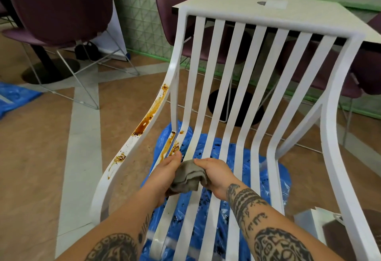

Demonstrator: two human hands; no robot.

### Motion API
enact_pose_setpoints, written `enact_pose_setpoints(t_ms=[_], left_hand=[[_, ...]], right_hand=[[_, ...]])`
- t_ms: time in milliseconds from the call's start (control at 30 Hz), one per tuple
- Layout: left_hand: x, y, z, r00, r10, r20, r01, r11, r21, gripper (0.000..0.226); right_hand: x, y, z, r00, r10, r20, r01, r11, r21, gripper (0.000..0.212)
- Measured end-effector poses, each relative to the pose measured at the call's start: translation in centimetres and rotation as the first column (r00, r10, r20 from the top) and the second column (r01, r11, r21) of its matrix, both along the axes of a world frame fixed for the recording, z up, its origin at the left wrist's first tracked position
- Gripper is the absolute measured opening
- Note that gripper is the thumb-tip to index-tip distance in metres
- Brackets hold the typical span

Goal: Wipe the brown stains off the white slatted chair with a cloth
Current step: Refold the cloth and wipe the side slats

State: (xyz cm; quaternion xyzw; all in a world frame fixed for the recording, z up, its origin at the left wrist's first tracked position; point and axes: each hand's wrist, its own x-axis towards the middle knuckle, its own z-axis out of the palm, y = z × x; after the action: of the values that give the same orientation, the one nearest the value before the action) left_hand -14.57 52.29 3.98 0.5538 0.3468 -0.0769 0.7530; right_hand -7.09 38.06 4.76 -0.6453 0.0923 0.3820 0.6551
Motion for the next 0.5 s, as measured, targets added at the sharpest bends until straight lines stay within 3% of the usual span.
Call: enact_pose_setpoints(t_ms=[100,200,300,367,500], left_hand=[[-0.3,-0.1,-0.1,0.992,-0.095,0.082,0.083,0.986,0.141,0.026],[-0.1,-0.2,-0.8,0.988,-0.061,0.139,0.036,0.983,0.178,0.02],[0.8,-0.4,-1.6,0.988,0.08,0.133,-0.109,0.967,0.231,0.014],[1.3,-0.7,-2.0,0.983,0.132,0.127,-0.161,0.953,0.255,0.013],[2.7,-0.6,-3.1,0.982,0.118,0.147,-0.154,0.953,0.262,0.008]], right_hand=[[0.3,0.3,-0.1,0.973,-0.156,-0.17,0.165,0.985,0.04,0.016],[0.5,0.6,-0.6,0.956,-0.167,-0.24,0.191,0.978,0.082,0.027],[0.6,0.5,-2.1,0.991,-0.012,-0.134,0.025,0.995,0.096,0.045],[0.2,0.6,-2.9,0.997,0.06,-0.051,-0.052,0.986,0.156,0.042],[0.9,2.5,-5.0,0.988,-0.116,0.099,0.097,0.979,0.18,0.026]])
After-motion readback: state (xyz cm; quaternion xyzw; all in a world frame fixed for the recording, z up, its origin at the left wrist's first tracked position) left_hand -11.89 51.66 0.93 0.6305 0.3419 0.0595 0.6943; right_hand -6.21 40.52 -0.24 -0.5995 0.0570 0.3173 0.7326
